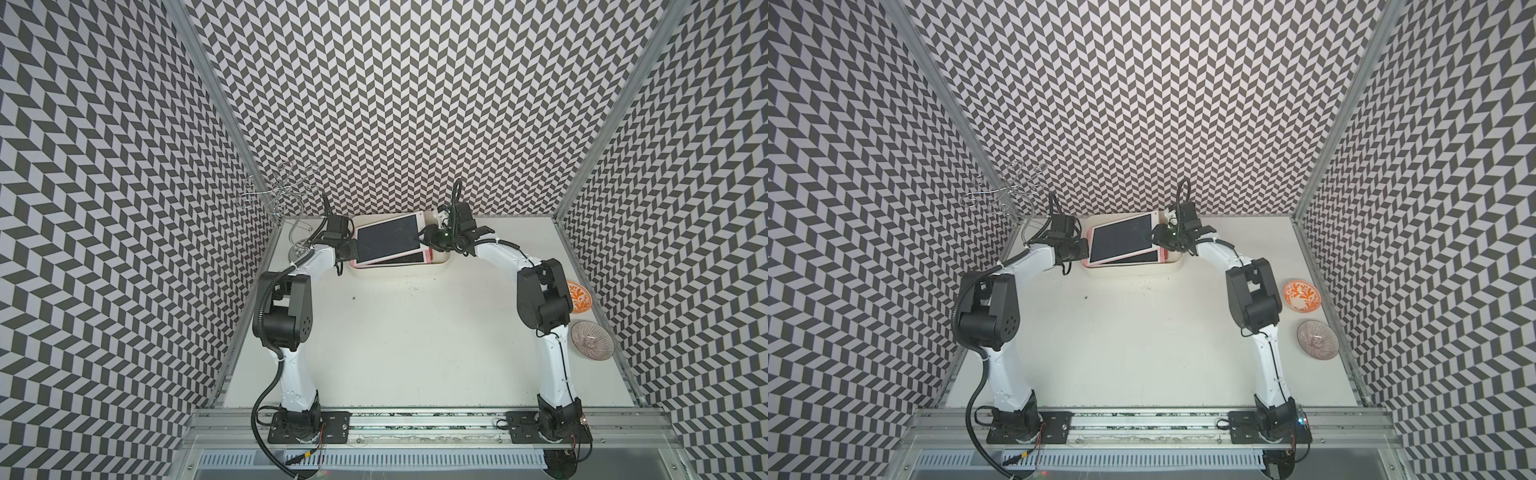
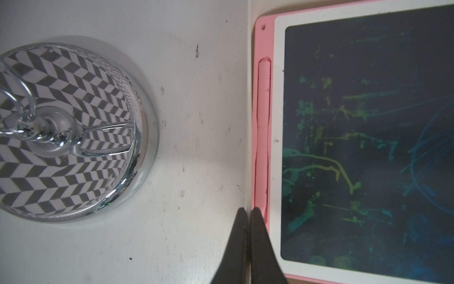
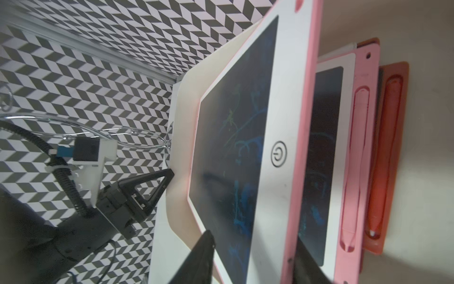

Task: Take out the writing tablet from the storage box
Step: Pick up the writing tablet from the storage box.

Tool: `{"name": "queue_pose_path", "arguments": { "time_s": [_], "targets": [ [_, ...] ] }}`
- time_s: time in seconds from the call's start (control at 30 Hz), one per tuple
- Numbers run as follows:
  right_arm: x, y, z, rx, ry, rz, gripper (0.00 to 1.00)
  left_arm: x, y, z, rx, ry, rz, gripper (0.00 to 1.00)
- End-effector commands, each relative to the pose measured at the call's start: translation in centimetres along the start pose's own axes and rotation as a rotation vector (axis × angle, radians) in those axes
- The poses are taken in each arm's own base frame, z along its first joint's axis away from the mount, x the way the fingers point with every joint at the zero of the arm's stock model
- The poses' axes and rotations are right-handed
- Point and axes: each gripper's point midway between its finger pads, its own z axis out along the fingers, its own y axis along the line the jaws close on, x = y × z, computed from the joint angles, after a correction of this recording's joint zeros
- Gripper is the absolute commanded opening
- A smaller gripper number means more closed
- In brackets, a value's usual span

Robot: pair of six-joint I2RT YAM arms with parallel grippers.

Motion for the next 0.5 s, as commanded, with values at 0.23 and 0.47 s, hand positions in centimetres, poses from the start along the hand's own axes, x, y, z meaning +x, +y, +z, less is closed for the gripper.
{"name": "queue_pose_path", "arguments": {
  "time_s": [0.23,0.47],
  "targets": [
    [-1.9,4.0,-2.5,-0.126,-0.054,-0.053,0.22,-2.5,-1.5,-1.6,0.044,-0.07,-0.002,0.0],
    [-1.7,5.1,-3.3,-0.194,-0.047,-0.031,0.0,-2.7,-1.4,-1.8,0.041,-0.076,0.0,0.0]
  ]
}}
